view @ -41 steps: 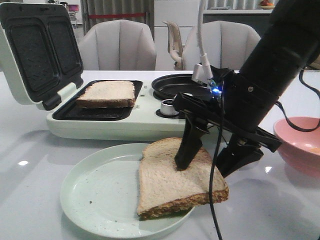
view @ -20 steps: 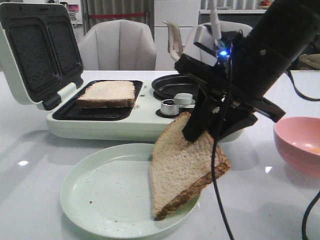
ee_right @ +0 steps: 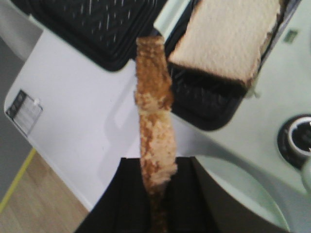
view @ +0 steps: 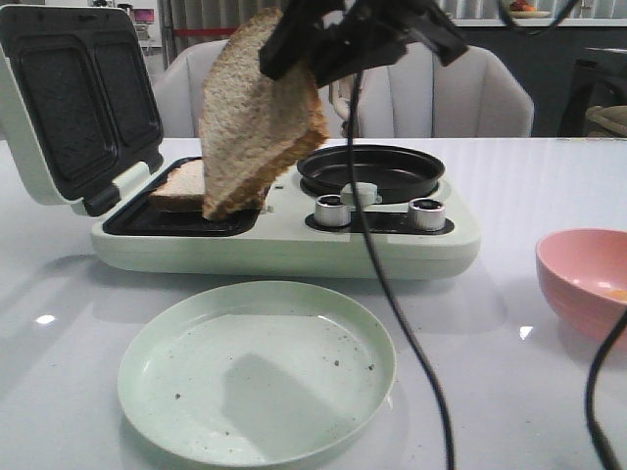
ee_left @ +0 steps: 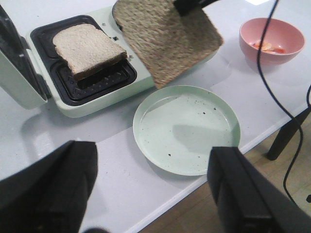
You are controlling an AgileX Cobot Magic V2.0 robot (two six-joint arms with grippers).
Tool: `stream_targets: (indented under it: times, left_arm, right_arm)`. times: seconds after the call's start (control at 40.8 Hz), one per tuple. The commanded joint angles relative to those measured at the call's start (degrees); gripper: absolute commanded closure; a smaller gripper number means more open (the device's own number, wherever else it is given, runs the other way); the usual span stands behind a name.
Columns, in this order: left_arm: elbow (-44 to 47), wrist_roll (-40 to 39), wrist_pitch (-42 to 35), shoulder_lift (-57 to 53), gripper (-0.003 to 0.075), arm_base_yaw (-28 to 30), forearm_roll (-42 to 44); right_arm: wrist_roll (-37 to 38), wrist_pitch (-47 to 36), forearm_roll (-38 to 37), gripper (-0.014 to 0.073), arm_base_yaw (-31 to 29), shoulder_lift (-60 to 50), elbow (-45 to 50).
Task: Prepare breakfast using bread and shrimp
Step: 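Carry the slice over and lay it on the first slice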
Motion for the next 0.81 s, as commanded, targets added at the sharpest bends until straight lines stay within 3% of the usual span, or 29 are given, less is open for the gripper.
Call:
stream_targets:
  times: [0.0,0.123,0.368,0.441,0.54,0.613,0.687,0.785]
  left_arm:
    - [-1.5,-0.3,-4.6,0.2,0.0191,-0.1,0.0]
    - [-1.5,-0.3,-4.6,0.2,0.0191,-0.1,0.0]
    - [-1.5,-0.3,-4.6,0.2,0.0191,-0.1,0.0]
    - [-1.5,-0.3,-4.6,0.2,0.0191,-0.1,0.0]
    - [-1.5,-0.3,-4.6,0.2,0.0192,-0.1,0.0]
    - [-1.5,-0.3,-4.6,0.2,0.0192,-0.1,0.0]
    - [-1.5,-0.3,-4.6,0.2,0.0192,-0.1,0.0]
    - [-1.5,-0.3,-4.6,0.2,0.0191,-0.1,0.0]
  right_arm:
    - [-0.8,-8.1,7.5,0.0558,0.7,1.9,-5.0]
    - [-0.8,-8.1,12.1,0.0558,0.8,8.5,-11.0]
    - [-0.8,-6.3,12.3,0.0545,0.8,21.4,-23.5]
    - [-0.8,-5.8,12.3,0.0470,0.8,23.9,-26.2]
    - [-0.8,-5.2,12.3,0.0244,0.7,26.0,-28.1]
    - [-0.8,-4.7,11.7,0.0130,0.5,26.1,-28.3]
    - [-0.8,-4.5,11.5,0.0085,-0.1,25.8,-28.3]
    - [-0.8,-3.7,10.2,0.0088,-1.4,25.0,-28.3]
